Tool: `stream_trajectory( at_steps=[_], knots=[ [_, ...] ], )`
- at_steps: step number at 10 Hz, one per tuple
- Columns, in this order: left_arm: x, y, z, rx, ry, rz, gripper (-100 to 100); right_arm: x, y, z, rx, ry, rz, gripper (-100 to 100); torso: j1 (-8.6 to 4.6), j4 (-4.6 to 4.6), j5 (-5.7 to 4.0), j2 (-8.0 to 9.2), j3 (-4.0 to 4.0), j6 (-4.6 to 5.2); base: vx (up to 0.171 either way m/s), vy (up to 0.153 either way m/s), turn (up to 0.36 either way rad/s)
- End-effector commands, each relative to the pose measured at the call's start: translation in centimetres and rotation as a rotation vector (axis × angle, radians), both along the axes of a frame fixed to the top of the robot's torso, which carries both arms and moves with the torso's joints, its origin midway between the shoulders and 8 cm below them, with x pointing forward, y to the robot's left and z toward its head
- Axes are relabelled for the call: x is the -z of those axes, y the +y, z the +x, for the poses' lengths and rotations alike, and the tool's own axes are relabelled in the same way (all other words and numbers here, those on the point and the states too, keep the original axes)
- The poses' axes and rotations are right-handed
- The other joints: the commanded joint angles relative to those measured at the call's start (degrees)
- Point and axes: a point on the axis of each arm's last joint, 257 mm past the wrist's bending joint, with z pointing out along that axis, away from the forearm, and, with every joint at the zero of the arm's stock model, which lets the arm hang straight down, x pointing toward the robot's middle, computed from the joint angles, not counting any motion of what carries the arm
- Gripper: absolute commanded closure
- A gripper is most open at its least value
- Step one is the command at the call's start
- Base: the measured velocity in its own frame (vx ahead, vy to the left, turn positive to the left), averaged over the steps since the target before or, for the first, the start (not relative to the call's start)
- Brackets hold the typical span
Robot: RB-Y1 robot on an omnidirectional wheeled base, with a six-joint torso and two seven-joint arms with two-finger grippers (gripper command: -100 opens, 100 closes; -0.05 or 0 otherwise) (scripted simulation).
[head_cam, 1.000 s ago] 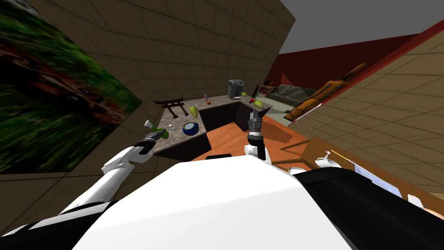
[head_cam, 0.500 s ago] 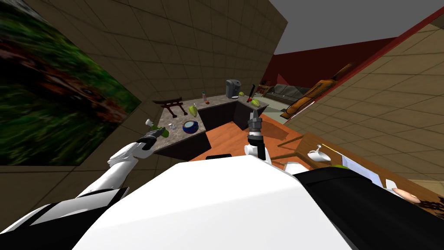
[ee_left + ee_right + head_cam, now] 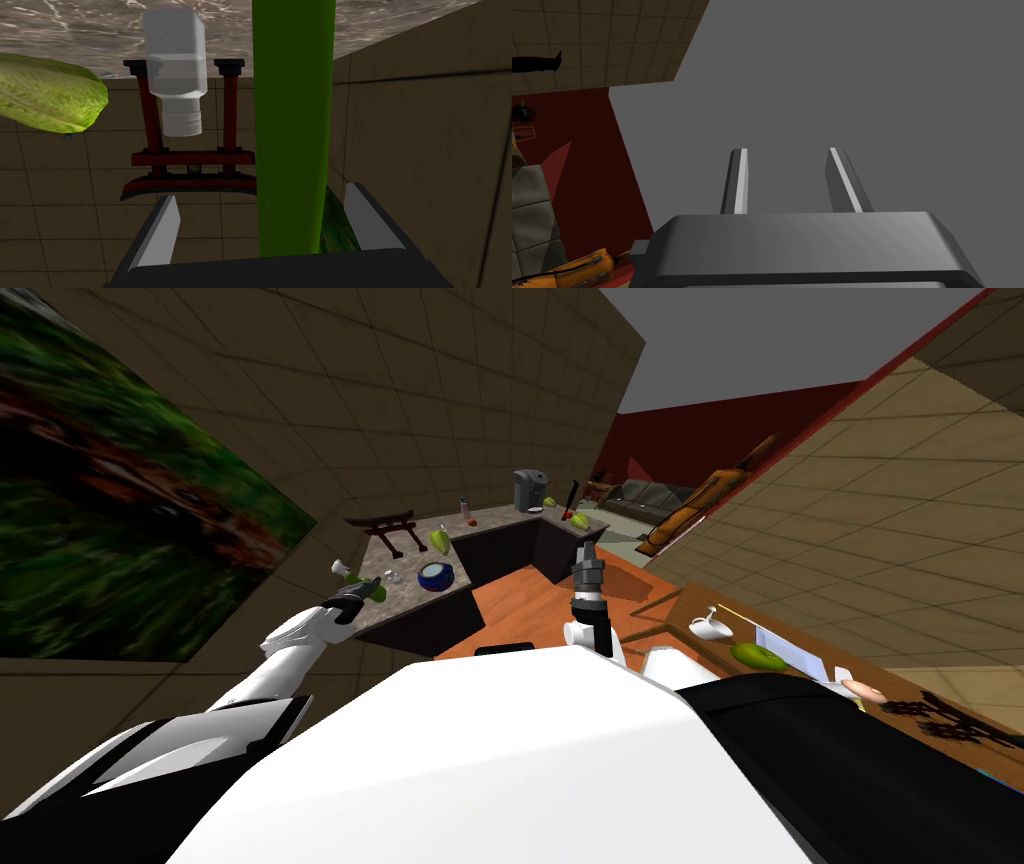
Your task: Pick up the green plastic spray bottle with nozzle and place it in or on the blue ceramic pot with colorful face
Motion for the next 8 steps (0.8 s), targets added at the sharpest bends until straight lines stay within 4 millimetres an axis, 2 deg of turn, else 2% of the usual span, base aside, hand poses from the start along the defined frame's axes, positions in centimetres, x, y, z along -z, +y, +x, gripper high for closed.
stream_trajectory(
  at_steps=[1,3,4,5,8],
  knots=[
    [-0.1,0.7,0.3,-0.018,0.000,-0.003,-100,0.0,0.0,0.0,0.000,0.000,0.000,0,0.00,0.00,0.00,0.00,0.00,0.00,-0.042,0.006,-0.001],
    [-0.7,1.2,1.6,-0.034,-0.002,-0.001,-100,0.0,0.0,0.0,0.000,0.000,0.000,0,0.04,-0.04,0.02,-0.13,-0.08,0.04,-0.080,0.000,-0.118],
    [-0.4,0.9,1.3,-0.026,0.001,0.000,-100,0.0,0.0,0.0,0.000,0.000,0.000,0,0.03,-0.02,0.01,-0.08,-0.05,0.00,-0.038,-0.001,-0.015],
    [-0.4,0.9,1.4,-0.027,0.000,-0.001,100,0.0,0.0,0.0,0.000,0.000,0.000,0,0.04,-0.04,0.02,-0.18,-0.10,-0.03,-0.006,0.000,0.004],
    [-0.4,1.0,1.4,-0.029,0.001,0.000,100,0.0,0.0,0.0,0.000,0.000,0.000,0,0.04,-0.09,0.03,-0.36,-0.21,-0.01,-0.002,0.001,0.001]
  ],
)
